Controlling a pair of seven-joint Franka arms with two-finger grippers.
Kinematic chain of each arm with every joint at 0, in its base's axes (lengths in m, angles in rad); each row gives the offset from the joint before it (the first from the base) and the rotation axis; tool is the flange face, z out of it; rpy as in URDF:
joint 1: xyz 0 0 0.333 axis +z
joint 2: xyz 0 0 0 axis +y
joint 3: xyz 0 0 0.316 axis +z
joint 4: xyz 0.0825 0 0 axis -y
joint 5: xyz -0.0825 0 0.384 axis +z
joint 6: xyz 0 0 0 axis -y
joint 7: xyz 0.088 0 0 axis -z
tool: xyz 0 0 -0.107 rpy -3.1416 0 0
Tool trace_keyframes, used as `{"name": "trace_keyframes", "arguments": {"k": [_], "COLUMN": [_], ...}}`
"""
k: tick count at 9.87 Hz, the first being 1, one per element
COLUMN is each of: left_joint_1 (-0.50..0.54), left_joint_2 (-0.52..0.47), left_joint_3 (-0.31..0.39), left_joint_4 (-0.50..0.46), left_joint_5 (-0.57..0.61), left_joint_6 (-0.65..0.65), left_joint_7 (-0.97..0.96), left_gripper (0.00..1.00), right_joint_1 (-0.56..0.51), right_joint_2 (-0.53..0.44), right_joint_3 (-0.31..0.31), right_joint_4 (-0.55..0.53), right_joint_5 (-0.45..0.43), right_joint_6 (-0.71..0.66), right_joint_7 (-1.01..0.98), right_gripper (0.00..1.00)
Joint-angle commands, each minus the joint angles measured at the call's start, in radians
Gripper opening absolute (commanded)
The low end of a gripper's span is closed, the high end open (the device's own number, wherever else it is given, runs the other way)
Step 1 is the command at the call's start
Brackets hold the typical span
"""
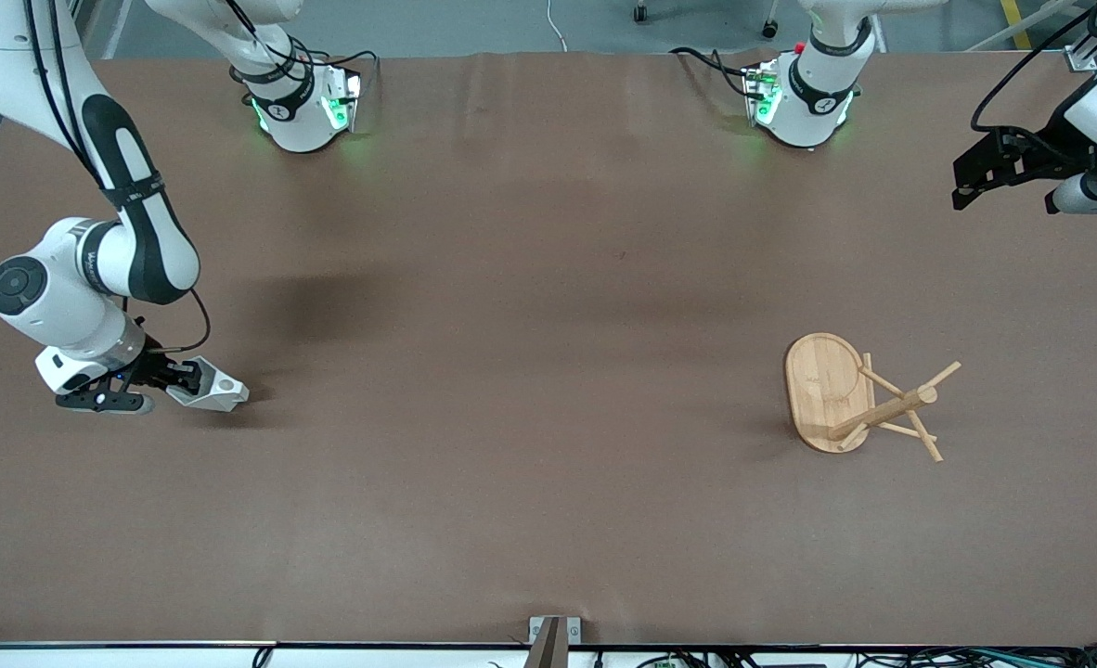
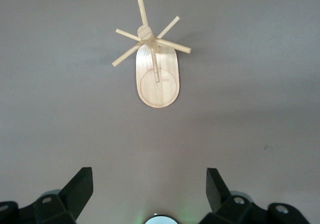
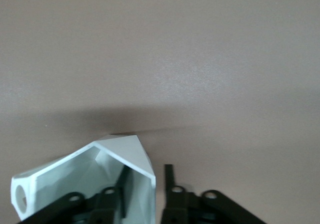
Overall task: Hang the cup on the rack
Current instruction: 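Reach the right gripper down to the white cup and grasp it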
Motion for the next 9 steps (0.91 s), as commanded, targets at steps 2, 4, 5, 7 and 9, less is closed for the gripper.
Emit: {"name": "trace_keyframes", "arguments": {"k": [2,4,5,7,9], "left_joint_1": [0.001,-0.005,-0.01,-0.008,-0.008], "left_joint_2": [0.015,0.032,0.037,0.037,0.054], "left_joint_3": [-0.006,-0.007,-0.007,-0.009,-0.01], "left_joint_4": [-0.017,-0.01,-0.009,-0.009,-0.006], "left_joint_5": [0.011,0.008,0.005,0.001,-0.002], "left_joint_6": [-0.003,-0.003,0.003,0.003,0.018], "left_joint_7": [0.014,0.015,0.014,0.015,0.015], "left_gripper": [1.0,1.0,1.0,1.0,1.0], "right_joint_1": [-0.011,-0.01,-0.006,0.015,0.023], "right_joint_2": [0.0,0.0,-0.002,-0.04,-0.045], "right_joint_3": [0.004,0.004,0.004,0.016,0.071], "right_joint_4": [-0.013,-0.007,-0.003,0.038,0.292], "right_joint_5": [0.004,0.005,0.005,0.005,0.056], "right_joint_6": [0.027,0.019,0.016,-0.084,-0.433], "right_joint_7": [0.0,0.0,-0.006,-0.022,-0.01], "right_gripper": [0.01,0.01,0.01,0.01,0.01]}}
